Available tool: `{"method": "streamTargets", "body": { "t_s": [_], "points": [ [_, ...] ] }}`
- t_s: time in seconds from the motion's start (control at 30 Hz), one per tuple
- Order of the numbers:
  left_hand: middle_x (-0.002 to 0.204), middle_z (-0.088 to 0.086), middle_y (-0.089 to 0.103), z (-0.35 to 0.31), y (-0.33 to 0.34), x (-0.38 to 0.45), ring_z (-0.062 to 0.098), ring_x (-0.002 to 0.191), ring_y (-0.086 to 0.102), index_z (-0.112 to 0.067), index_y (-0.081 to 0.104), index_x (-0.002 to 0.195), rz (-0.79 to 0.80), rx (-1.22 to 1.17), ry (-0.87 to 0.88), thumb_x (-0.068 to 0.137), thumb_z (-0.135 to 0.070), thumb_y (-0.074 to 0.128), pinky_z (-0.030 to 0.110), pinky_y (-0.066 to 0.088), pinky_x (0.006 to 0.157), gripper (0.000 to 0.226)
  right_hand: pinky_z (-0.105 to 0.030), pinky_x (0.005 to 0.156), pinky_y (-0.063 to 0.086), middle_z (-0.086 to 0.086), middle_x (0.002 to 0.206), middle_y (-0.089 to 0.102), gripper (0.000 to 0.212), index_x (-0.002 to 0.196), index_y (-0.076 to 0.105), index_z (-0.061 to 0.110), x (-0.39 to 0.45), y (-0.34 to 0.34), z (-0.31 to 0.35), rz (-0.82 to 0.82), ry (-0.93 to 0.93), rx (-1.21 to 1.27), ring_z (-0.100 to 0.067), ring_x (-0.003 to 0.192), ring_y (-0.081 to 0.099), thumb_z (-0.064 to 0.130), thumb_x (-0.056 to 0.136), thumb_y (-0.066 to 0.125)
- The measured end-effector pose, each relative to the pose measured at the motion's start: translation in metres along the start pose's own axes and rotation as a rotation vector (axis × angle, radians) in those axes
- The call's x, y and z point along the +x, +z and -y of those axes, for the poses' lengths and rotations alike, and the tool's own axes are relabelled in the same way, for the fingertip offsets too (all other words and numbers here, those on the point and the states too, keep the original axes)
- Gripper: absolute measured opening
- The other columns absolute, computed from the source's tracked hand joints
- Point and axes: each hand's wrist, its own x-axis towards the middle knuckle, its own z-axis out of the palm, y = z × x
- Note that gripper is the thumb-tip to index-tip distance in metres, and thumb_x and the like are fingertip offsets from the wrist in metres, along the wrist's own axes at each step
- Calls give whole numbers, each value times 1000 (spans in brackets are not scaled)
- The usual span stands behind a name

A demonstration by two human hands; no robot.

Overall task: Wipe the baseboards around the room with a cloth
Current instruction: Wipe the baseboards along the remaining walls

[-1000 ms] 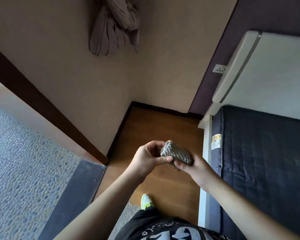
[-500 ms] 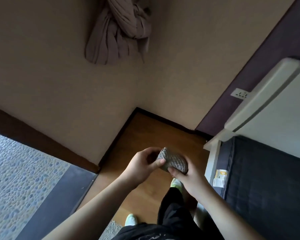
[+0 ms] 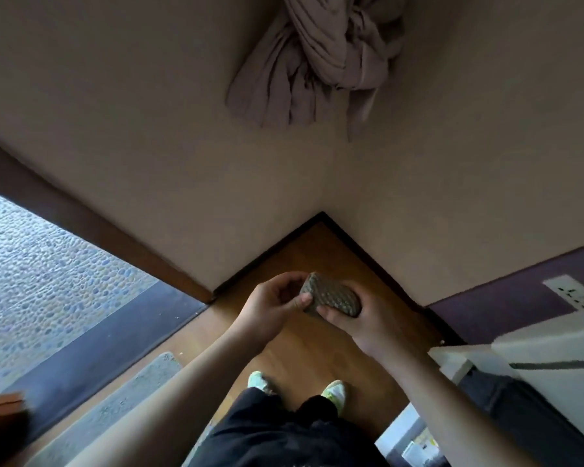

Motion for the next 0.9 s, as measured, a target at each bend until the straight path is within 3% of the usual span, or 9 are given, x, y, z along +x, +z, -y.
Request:
{"method": "streamTargets", "body": {
  "t_s": [0.13, 0.23, 0.37, 0.5, 0.7, 0.8, 0.9],
  "points": [
    [111, -5, 73, 7, -27, 2, 13, 105, 68, -44, 69, 111, -75, -14, -28, 69, -67, 76, 29, 56, 88, 48, -9, 68, 47, 1, 100, 64, 41, 115, 61, 13, 34, 25, 2, 96, -17, 13, 4, 86, 62, 22, 79, 80],
    [113, -7, 71, 17, -49, 0, 11, 107, 67, -45, 68, 113, -124, -44, -63, 74, -58, 75, 25, 54, 86, 41, -9, 68, 47, 2, 99, 65, 39, 112, 61, 13, 58, 43, 10, 188, -43, -50, -2, 87, 61, 20, 79, 81],
    [117, -8, 70, 23, -72, 5, 11, 112, 65, -43, 65, 118, -179, -89, -55, 83, -46, 73, 27, 54, 90, 36, -9, 67, 45, 5, 94, 65, 34, 106, 63, 14, 86, 59, 22, 270, -94, -125, 2, 83, 61, 18, 78, 82],
    [118, -12, 69, 19, -83, 29, 7, 111, 64, -38, 62, 123, -185, -86, -23, 92, -29, 68, 22, 53, 89, 33, -8, 69, 46, 6, 100, 66, 38, 112, 62, 20, 118, 59, 32, 273, -144, -205, 5, 89, 60, 24, 79, 81],
    [116, -16, 69, 6, -82, 83, 4, 109, 65, -37, 63, 122, -138, -20, 18, 92, -28, 69, 18, 53, 87, 32, -7, 76, 46, 17, 110, 64, 45, 121, 59, 31, 153, 40, 19, 160, -131, -176, 8, 100, 59, 30, 81, 79],
    [113, -20, 69, 3, -78, 105, 2, 105, 66, -48, 62, 115, -152, 13, 1, 87, -33, 72, 15, 52, 84, 33, -8, 79, 47, 21, 112, 63, 53, 121, 56, 38, 174, 27, 8, 188, -113, -173, 9, 102, 59, 45, 75, 80],
    [111, -23, 69, 5, -72, 131, 0, 103, 67, -62, 62, 108, -195, 27, -18, 79, -47, 71, 14, 52, 84, 34, -28, 90, 53, 17, 116, 65, 72, 126, 60, 33, 204, 13, -6, 224, -134, -206, 1, 106, 61, 74, 68, 68]
  ]
}}
